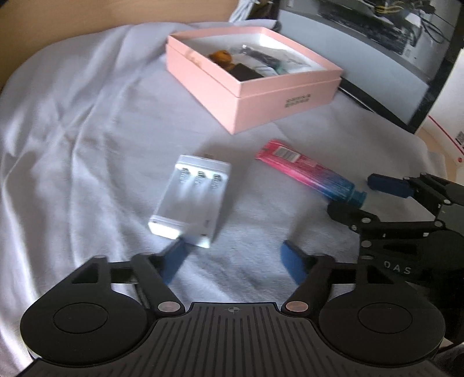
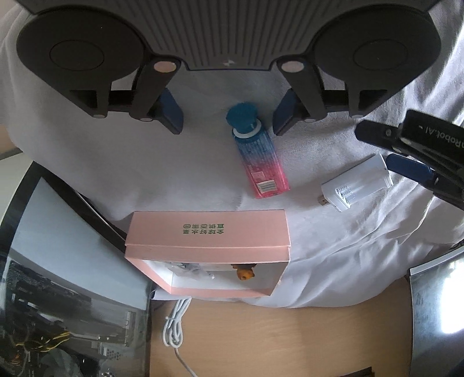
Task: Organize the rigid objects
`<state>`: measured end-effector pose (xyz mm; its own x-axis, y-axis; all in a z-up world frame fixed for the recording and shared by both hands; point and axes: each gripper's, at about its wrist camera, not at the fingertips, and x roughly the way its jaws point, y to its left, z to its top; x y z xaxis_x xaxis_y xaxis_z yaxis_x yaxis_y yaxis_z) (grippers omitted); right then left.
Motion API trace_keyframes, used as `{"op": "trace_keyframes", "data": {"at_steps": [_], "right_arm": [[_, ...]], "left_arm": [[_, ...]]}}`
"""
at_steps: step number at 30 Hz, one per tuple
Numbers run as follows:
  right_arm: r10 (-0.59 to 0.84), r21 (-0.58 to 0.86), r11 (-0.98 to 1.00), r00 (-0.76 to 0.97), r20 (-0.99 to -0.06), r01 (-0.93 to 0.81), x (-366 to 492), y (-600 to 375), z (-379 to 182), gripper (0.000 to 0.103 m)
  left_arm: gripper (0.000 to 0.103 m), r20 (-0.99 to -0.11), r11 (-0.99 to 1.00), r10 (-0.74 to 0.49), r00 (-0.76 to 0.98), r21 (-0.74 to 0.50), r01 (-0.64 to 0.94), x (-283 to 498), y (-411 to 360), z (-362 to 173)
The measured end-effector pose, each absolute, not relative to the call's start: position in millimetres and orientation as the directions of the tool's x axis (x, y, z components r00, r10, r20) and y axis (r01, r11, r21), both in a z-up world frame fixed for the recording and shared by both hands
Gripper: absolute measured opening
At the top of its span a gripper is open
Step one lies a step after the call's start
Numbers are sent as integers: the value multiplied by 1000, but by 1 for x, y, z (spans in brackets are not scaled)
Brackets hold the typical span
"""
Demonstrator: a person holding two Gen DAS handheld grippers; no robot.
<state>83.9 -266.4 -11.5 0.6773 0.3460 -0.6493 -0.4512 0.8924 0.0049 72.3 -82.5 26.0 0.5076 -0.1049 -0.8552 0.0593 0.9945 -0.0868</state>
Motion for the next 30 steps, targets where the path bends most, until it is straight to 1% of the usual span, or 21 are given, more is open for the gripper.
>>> {"op": "trace_keyframes", "data": {"at_steps": [1, 2, 3, 5, 7, 9, 12, 17, 20, 21, 22, 23, 25, 27, 28, 30], "right_arm": [[343, 3, 894, 682, -646, -447, 83, -267, -12, 73], [338, 2, 898, 687, -643, -440, 83, -268, -13, 76], [335, 3, 901, 691, -640, -434, 83, -268, -14, 79], [335, 9, 904, 694, -637, -427, 84, -270, -15, 81], [337, 11, 904, 695, -635, -428, 85, -270, -15, 81], [340, 14, 903, 696, -632, -429, 85, -270, -16, 83], [345, 15, 899, 690, -636, -437, 86, -270, -16, 85], [354, 20, 890, 664, -658, -455, 90, -270, -13, 85], [384, 51, 875, 627, -678, -481, 97, -270, -5, 72], [389, 49, 871, 624, -678, -490, 100, -268, -2, 72], [387, 34, 867, 630, -673, -497, 103, -265, 1, 72], [384, 15, 863, 637, -668, -505, 106, -261, 4, 72], [386, -2, 853, 634, -670, -521, 117, -253, 8, 72], [404, 10, 834, 599, -691, -551, 129, -243, 8, 71], [406, 16, 829, 584, -703, -559, 133, -239, 6, 69], [402, 26, 824, 551, -731, -566, 140, -230, 3, 48]], "left_arm": [[86, -855, 994, -110, 507, -88, 68, 72, -84, 26], [86, -853, 993, -117, 509, -92, 73, 71, -85, 26], [85, -847, 991, -134, 515, -110, 77, 69, -84, 27], [77, -821, 988, -154, 550, -128, 87, 62, -83, 35], [77, -781, 992, -114, 614, -61, 107, 54, -84, 46], [77, -758, 995, -68, 649, -4, 100, 58, -81, 53], [77, -788, 997, -54, 614, -7, 79, 84, -69, 46], [77, -814, 996, -18, 581, 34, 77, 111, -65, 28], [77, -826, 996, -27, 562, 25, 85, 114, -63, 19], [76, -822, 996, -34, 569, 20, 90, 112, -62, 19], [73, -818, 995, -41, 573, 18, 97, 111, -61, 20], [64, -815, 995, -49, 577, 13, 103, 109, -61, 20], [53, -806, 993, -59, 589, 11, 114, 104, -60, 22], [53, -807, 992, -65, 587, 11, 126, 98, -60, 23], [53, -808, 991, -70, 584, 8, 130, 95, -60, 24], [53, -812, 990, -84, 578, -3, 139, 86, -59, 26]]}}
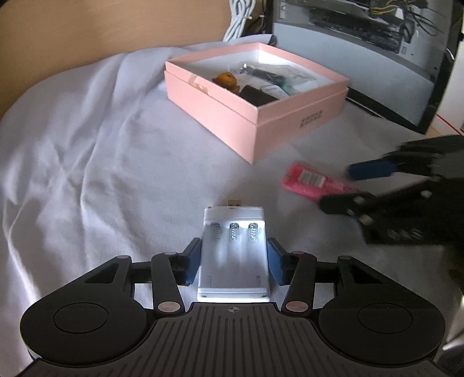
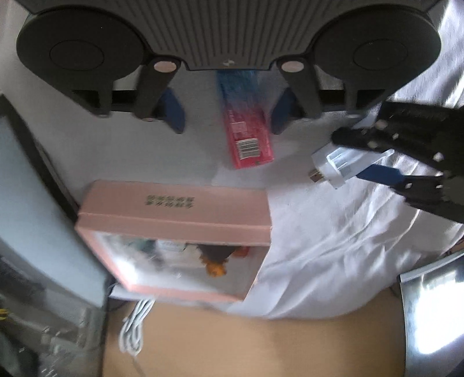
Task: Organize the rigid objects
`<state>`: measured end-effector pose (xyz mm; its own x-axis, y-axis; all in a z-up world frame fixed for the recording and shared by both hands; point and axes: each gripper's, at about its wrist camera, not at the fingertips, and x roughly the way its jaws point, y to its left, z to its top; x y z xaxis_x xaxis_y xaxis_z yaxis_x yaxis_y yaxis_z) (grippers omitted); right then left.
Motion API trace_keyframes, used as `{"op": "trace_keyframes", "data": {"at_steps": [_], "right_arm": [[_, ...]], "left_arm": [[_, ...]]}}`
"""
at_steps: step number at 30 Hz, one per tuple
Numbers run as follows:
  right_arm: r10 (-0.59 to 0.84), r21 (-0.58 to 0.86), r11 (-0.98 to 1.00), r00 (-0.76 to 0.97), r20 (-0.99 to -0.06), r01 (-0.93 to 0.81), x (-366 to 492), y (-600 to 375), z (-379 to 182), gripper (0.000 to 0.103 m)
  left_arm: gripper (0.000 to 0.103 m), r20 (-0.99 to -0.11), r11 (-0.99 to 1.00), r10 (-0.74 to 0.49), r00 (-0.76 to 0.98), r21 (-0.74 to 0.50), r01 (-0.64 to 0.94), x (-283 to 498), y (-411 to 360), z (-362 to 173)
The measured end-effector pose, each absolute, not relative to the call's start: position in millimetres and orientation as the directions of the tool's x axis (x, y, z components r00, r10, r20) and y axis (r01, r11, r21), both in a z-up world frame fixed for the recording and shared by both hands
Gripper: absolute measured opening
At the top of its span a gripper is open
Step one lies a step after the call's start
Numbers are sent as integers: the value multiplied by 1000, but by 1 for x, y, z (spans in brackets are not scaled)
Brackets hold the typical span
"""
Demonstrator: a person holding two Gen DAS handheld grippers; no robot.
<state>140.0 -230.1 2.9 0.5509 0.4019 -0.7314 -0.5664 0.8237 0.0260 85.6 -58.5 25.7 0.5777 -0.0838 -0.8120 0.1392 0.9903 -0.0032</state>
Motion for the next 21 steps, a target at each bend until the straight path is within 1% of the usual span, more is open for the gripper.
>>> {"op": "trace_keyframes", "data": {"at_steps": [1, 2, 3, 5, 9, 13, 18, 21], "right_arm": [[402, 31, 819, 536, -742, -573, 140, -226, 2, 46], [398, 15, 816, 543, -739, -578, 135, -223, 3, 39], [399, 6, 807, 538, -743, -591, 130, -220, 4, 34], [388, -17, 798, 534, -751, -603, 119, -215, 5, 30], [384, 7, 793, 491, -782, -609, 101, -213, 13, 30], [401, 53, 798, 464, -790, -600, 82, -215, 27, 30], [428, 83, 807, 483, -764, -585, 62, -220, 53, 30], [438, 90, 814, 504, -745, -574, 57, -222, 67, 30]], "left_arm": [[53, -814, 990, -90, 575, -8, 144, 80, -58, 26], [53, -815, 989, -97, 571, -13, 148, 74, -56, 27], [53, -816, 988, -103, 569, -19, 152, 66, -54, 28], [53, -817, 987, -118, 564, -36, 156, 55, -50, 28], [53, -819, 982, -167, 549, -90, 165, 33, -39, 32], [53, -812, 975, -211, 543, -134, 179, 14, -34, 35], [53, -785, 962, -268, 558, -190, 194, 9, -26, 44], [53, -766, 959, -281, 578, -196, 207, 17, -24, 53]]}}
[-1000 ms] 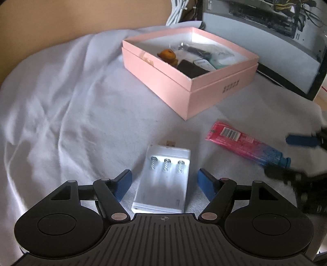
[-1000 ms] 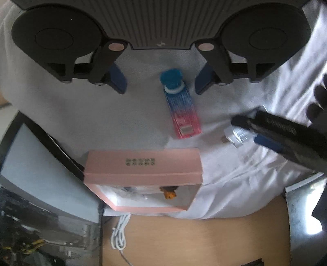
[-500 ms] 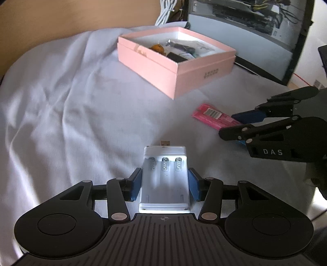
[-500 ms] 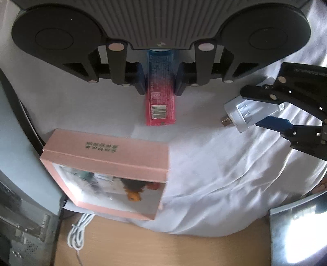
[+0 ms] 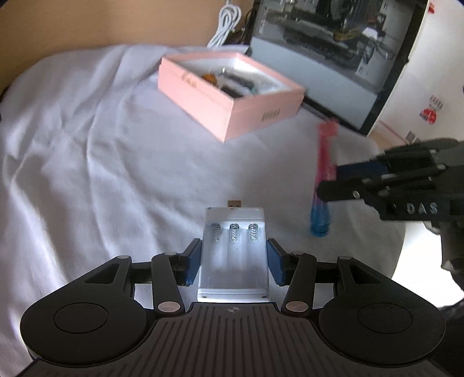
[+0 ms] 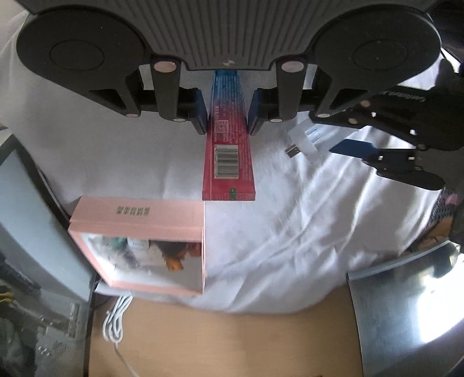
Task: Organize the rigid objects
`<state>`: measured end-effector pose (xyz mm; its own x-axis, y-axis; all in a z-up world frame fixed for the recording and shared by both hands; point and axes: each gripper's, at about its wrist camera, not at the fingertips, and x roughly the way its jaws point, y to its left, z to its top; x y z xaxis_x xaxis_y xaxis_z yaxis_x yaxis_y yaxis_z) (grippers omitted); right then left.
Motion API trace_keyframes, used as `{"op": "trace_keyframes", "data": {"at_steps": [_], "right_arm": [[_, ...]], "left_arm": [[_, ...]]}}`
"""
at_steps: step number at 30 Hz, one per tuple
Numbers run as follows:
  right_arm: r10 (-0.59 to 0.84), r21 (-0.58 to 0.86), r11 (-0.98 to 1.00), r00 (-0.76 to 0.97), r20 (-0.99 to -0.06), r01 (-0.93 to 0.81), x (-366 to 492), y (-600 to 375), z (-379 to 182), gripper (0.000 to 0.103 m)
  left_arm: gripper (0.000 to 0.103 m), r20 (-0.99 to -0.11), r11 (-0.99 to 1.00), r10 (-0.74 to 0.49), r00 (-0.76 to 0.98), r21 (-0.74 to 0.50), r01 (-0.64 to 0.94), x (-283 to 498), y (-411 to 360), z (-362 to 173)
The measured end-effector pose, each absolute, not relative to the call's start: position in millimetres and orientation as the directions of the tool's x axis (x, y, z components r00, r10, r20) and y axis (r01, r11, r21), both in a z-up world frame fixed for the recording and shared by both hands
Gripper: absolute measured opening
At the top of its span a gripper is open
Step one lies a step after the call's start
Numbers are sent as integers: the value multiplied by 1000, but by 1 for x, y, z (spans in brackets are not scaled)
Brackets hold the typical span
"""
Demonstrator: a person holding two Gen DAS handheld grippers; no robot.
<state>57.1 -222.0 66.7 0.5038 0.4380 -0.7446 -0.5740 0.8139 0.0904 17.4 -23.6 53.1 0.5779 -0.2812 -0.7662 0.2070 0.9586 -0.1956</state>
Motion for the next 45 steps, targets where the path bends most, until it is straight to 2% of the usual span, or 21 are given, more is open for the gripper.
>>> {"op": "trace_keyframes", "data": {"at_steps": [8, 16, 20, 23, 30, 36, 42, 45], "right_arm": [[449, 103, 832, 551, -703, -545, 53, -232, 89, 29], [465, 132, 837, 563, -683, -530, 49, -247, 92, 29], [484, 148, 833, 574, -660, -533, 47, -253, 95, 29], [488, 153, 837, 591, -642, -526, 49, -260, 99, 29], [457, 127, 859, 631, -627, -496, 92, -276, 111, 29], [483, 152, 855, 655, -582, -496, 180, -265, 137, 29], [457, 164, 862, 592, -664, -480, 282, -224, 130, 30], [388, 99, 889, 621, -681, -447, 302, -205, 117, 39]], "left_arm": [[53, -663, 949, -314, 680, -211, 233, 67, -17, 106], [53, -534, 948, -314, 785, -132, 290, 165, -55, 163], [53, -565, 948, -315, 763, -233, 219, 232, -57, 159], [51, -577, 964, -246, 779, -232, 132, 252, -53, 144], [51, -598, 957, -217, 772, -287, 47, 205, -31, 117], [51, -648, 951, -192, 737, -309, -25, 135, -10, 95], [51, -701, 949, -145, 699, -298, -101, 92, -2, 73], [51, -723, 956, -93, 685, -257, -142, 78, 6, 66]]}}
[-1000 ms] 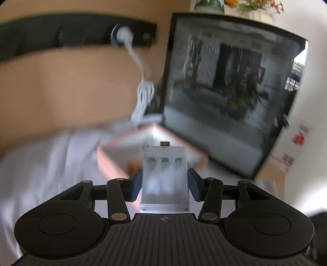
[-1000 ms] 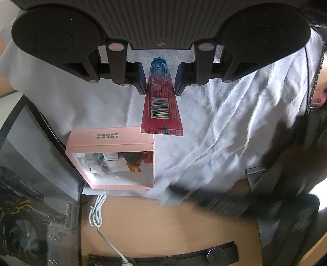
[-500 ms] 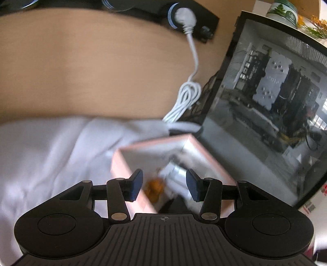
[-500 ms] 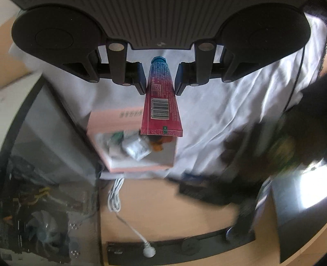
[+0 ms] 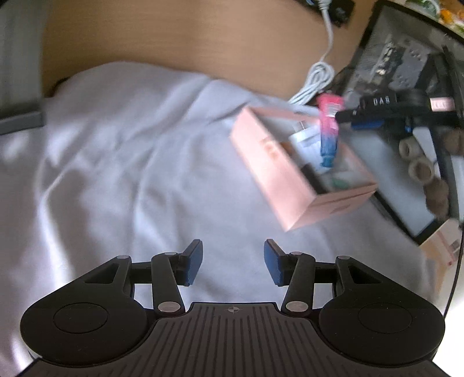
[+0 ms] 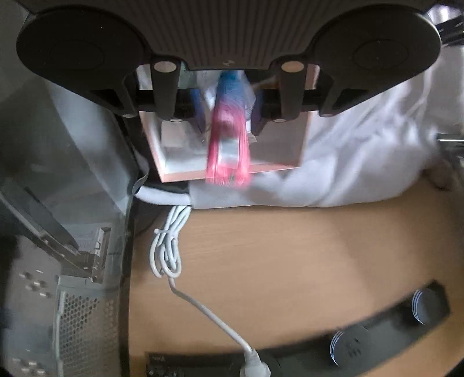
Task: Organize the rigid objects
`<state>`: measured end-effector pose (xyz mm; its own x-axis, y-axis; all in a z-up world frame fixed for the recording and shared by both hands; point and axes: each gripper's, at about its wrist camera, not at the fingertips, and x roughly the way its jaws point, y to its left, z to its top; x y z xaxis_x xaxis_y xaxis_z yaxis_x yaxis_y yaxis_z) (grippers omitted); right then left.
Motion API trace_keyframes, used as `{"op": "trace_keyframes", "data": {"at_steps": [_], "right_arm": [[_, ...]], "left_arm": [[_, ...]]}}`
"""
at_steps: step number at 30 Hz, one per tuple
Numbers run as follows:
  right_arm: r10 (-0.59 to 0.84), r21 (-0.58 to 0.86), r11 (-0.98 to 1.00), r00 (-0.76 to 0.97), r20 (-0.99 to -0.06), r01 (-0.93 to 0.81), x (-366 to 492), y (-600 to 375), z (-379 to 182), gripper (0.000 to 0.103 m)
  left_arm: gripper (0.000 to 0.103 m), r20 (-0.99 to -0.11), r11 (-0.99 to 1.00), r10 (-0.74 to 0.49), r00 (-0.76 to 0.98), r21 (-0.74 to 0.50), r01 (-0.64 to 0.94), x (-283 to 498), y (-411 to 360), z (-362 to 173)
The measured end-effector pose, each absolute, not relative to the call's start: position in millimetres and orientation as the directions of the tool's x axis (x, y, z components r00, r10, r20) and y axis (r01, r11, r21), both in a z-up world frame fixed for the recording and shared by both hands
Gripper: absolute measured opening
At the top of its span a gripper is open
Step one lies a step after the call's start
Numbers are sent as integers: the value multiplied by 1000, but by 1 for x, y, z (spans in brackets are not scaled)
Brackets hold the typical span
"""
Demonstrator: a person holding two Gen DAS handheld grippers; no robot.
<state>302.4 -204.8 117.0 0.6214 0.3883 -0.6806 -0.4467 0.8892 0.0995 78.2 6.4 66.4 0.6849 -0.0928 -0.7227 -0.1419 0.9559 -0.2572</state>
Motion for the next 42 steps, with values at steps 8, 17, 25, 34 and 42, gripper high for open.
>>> {"op": "trace_keyframes", "data": {"at_steps": [8, 17, 25, 34, 42], "right_arm": [[372, 33, 891, 687, -624, -453, 239, -187, 95, 67], [221, 2, 957, 726, -652, -290, 140, -179, 52, 79], [87, -19, 989, 666, -741, -150, 102, -167, 12, 80], [-17, 8, 999, 705, -709, 32, 90, -180, -10, 103], [-48, -5, 998, 744, -666, 61, 83, -174, -13, 103]], "left_arm": [[51, -761, 968, 15, 649, -151, -199, 58, 31, 52], [57, -770, 988, -16, 638, -108, -106, 52, 26, 30], [90, -736, 991, -83, 672, -129, -19, 57, 16, 22], [96, -716, 999, -44, 697, -48, 13, 74, 2, 14], [97, -685, 1000, -17, 729, 7, 30, 76, -1, 7]]}}
